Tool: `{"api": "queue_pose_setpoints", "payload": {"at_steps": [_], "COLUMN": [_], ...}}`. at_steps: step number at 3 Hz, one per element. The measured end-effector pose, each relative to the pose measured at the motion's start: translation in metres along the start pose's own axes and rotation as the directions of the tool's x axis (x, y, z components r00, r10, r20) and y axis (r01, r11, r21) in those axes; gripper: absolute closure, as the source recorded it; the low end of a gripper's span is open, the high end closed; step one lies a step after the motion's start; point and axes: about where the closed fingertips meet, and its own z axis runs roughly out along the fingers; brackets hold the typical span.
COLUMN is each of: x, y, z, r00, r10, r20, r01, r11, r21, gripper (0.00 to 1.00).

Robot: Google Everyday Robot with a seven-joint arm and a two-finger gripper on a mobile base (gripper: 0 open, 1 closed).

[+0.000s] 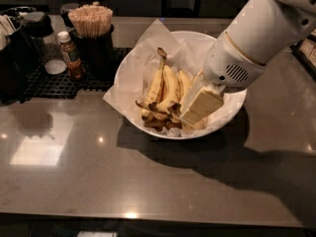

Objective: Pick banana from white bowl

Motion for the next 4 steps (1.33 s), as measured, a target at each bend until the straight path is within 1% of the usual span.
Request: {"api": "queue_pose_setpoints", "payload": {"at_steps": [1, 3, 4], "x": [0.0005, -0.0004, -0.0005], "y": [0.0054, 0.0071, 0.0070], "z": [-0.0019, 0.0016, 0.0060], "r00": [1.000, 1.000, 0.998], "r10": [-0.005, 0.002, 0.026], "r20": [-0.013, -0.025, -0.053], "r01": [0.005, -0.003, -0.027], "r11": [1.0000, 1.0000, 0.9996], "r21": [0.002, -0.008, -0.009], "gripper": [0.42, 0.49, 0.51]}}
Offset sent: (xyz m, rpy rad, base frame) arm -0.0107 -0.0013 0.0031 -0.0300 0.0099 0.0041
